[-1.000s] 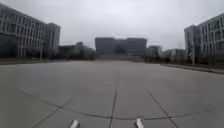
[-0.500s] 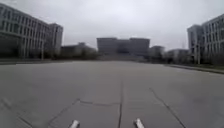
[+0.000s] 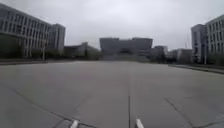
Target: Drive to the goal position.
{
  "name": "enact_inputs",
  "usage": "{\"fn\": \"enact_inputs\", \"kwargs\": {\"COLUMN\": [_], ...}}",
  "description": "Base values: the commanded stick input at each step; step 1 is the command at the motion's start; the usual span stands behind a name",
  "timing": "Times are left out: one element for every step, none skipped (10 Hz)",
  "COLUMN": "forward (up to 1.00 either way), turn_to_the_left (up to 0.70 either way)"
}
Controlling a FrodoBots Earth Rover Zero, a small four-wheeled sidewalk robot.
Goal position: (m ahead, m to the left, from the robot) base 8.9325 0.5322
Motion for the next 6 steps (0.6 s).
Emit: {"fn": "enact_inputs", "kwargs": {"forward": [1.00,1.00,1.00,1.00,1.00,1.00], "turn_to_the_left": [0.00,0.00,0.00,0.00,0.00,0.00]}}
